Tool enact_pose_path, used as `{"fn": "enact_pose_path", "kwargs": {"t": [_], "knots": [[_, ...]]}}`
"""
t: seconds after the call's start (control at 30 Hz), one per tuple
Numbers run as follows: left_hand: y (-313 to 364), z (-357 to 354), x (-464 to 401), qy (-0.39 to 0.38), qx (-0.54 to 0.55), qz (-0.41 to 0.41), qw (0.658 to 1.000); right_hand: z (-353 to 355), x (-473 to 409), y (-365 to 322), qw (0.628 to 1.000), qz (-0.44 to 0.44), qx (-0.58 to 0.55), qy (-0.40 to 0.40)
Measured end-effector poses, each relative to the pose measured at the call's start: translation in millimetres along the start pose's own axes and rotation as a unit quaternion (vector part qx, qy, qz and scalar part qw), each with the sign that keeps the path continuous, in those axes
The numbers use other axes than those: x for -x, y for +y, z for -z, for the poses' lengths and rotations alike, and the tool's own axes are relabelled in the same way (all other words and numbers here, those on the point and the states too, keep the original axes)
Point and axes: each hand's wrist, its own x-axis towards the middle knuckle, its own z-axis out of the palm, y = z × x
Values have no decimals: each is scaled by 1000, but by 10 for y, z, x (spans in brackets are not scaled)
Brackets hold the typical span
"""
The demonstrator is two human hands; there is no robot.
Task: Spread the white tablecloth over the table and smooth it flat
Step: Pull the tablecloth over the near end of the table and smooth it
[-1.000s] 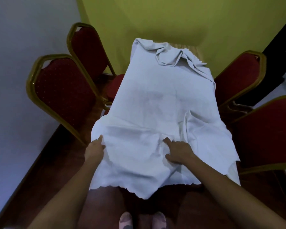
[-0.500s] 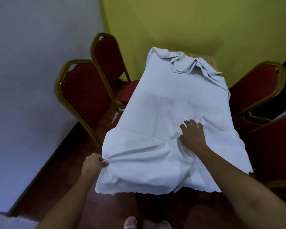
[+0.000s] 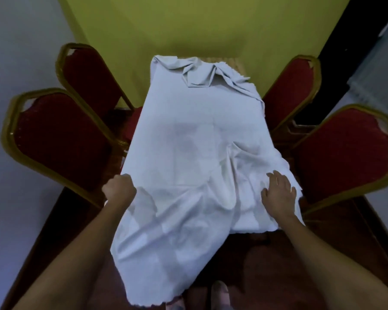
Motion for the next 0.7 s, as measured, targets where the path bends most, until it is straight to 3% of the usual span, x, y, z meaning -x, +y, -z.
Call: {"fn": "enact_pose_path", "kwargs": {"t": [0.07,0.13,0.23,0.3,0.47,0.57,0.7], "knots": [[244,-54,55,17,52,-106,993,-91,94,125,982,-162,-9,-97],[409,-311,117,-34,47,-195,979,-147,156,174,951,-256,-64,-163],[596,-706,371,-115,-1,-233,966,-188,196,222,951,-251,-74,-167],[638,-837,457,-116,-7,-222,968,-161,213,294,954,-251,-81,-143],[625,-799,399,-156,-13,-215,964,-138,393,602,952,-246,-183,-19],[618,-769,421,-149,-24,-216,965,-29,574,863,944,-245,-220,3],[694,-575,415,-81,-34,-220,971,50,953,1187,963,-223,-153,-13]]}}
